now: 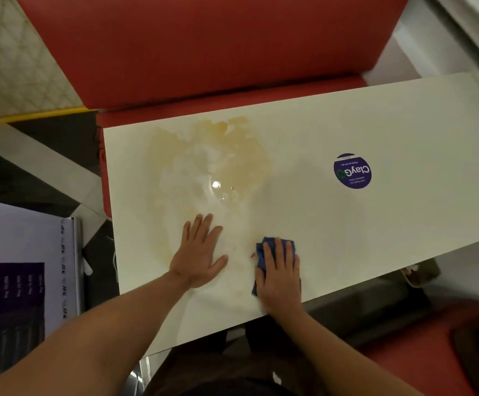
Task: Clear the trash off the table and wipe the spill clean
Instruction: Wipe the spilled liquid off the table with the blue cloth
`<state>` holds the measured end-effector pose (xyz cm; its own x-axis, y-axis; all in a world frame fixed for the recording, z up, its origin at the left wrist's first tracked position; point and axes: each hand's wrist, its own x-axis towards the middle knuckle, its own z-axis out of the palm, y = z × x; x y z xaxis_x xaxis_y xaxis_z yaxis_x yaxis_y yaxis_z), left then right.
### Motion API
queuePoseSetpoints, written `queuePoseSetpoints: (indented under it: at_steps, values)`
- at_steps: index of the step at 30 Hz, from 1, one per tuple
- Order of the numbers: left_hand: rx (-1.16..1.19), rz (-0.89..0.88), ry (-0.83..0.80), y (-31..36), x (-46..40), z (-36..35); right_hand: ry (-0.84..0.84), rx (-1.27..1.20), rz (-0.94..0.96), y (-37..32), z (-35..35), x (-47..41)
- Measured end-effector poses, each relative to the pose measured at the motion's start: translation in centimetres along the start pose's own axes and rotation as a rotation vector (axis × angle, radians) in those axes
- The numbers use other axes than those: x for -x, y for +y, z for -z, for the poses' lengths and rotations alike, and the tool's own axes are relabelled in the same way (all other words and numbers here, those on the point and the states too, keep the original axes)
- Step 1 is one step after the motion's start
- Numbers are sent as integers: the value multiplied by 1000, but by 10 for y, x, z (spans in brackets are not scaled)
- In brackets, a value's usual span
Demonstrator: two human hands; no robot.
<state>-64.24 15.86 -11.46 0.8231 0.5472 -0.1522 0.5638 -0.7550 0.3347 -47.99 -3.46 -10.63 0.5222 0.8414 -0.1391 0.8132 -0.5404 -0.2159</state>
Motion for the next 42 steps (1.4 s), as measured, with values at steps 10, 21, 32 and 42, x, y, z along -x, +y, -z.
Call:
queuePoseSetpoints:
  at_steps: [10,21,32,42]
  values:
    - [22,4,30,1,-1,1,-187,54,196,25,17,-56]
    - [36,27,40,2,1,-1,-160,137,175,13,17,-63]
    - [45,47,37,3,-1,-2,-197,121,203,58,20,-98]
    - [53,45,51,1,0,-3,-38,64,64,23,14,-66]
